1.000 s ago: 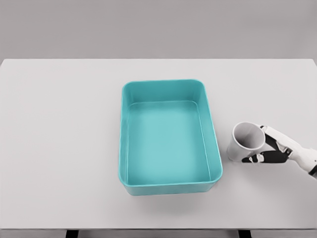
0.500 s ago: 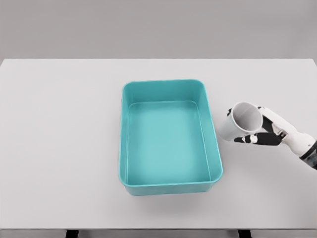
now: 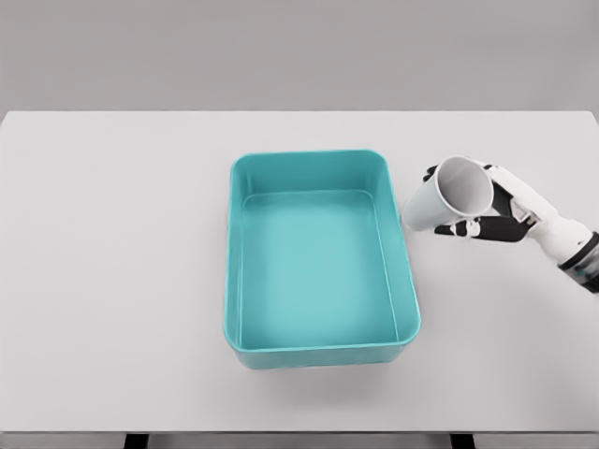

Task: Put the paper cup into the basket with your right arm

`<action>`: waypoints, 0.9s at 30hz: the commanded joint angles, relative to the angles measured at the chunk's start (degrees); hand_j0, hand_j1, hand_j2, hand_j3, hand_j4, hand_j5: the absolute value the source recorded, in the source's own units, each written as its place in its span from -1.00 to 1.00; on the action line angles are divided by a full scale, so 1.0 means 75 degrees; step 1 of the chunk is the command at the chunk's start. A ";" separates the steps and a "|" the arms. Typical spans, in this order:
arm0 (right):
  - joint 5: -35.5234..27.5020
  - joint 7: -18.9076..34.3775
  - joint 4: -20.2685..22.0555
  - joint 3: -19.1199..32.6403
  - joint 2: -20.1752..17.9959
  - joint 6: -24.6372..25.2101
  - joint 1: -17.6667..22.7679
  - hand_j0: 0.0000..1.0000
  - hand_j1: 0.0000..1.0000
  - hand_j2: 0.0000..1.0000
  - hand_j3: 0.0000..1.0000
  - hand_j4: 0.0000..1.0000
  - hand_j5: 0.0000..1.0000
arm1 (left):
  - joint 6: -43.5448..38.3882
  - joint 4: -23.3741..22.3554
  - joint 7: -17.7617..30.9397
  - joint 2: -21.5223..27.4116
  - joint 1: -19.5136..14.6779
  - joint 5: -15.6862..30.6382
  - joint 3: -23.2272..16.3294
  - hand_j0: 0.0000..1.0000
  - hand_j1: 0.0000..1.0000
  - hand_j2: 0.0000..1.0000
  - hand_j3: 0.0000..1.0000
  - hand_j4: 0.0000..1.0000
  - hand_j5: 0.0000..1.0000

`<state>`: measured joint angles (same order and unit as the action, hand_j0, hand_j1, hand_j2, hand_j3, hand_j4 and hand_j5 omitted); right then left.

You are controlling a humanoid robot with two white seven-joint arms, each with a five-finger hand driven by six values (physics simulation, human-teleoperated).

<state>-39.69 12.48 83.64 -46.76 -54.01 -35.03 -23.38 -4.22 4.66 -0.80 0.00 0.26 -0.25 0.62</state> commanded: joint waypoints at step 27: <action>0.2607 0.0011 -0.0113 -0.0116 0.1330 0.0004 -0.1652 0.35 0.35 0.35 0.35 0.35 0.35 | 0.0011 -0.0001 0.0001 0.0000 0.0000 -0.0001 -0.0001 1.00 1.00 1.00 1.00 1.00 1.00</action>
<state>-22.83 12.61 83.03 -47.45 -44.52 -35.05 -36.47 -4.21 4.65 -0.80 0.00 0.35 -0.26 0.62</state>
